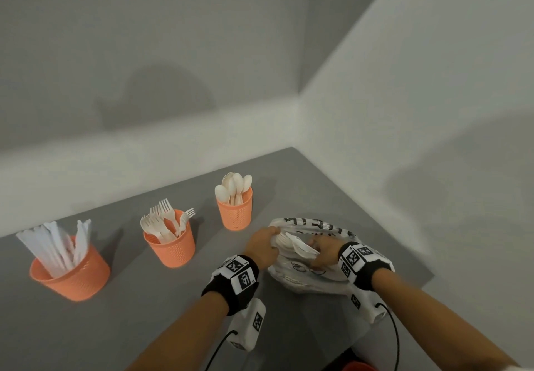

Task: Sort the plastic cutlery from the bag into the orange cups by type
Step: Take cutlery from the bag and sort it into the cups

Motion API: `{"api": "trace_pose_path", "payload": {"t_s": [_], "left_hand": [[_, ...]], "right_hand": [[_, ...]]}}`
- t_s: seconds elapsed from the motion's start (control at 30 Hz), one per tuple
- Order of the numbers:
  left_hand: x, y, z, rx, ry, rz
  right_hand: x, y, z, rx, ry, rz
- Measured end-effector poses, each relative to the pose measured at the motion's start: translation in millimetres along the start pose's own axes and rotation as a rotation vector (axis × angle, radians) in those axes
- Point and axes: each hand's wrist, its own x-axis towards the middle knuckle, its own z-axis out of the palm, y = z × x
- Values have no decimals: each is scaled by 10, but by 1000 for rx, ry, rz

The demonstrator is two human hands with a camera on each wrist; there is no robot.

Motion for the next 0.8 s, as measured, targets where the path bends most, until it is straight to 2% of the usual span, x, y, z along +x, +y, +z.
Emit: {"api": "trace_pose_path", "payload": {"t_s": [0.13, 0.23, 0.37, 0.5, 0.7, 0.8], "left_hand": [[0, 8, -4, 14, 19, -1], [-2, 12, -27, 13, 22, -20], [4, 27, -49, 13, 34, -38], [18, 34, -36, -5, 53, -38], [-6, 17, -49, -131, 69, -74], [-33, 16, -74, -186, 61, -74]], "right_hand": [[-45, -89, 58, -44, 80, -38], [-92, -154, 94, -153, 205, -116], [-84, -144, 123, -100, 232, -58], [-102, -135, 111, -151, 260, -98], [-154, -146, 101, -7, 290, -202], [-187, -161, 58, 137, 283, -209]]}}
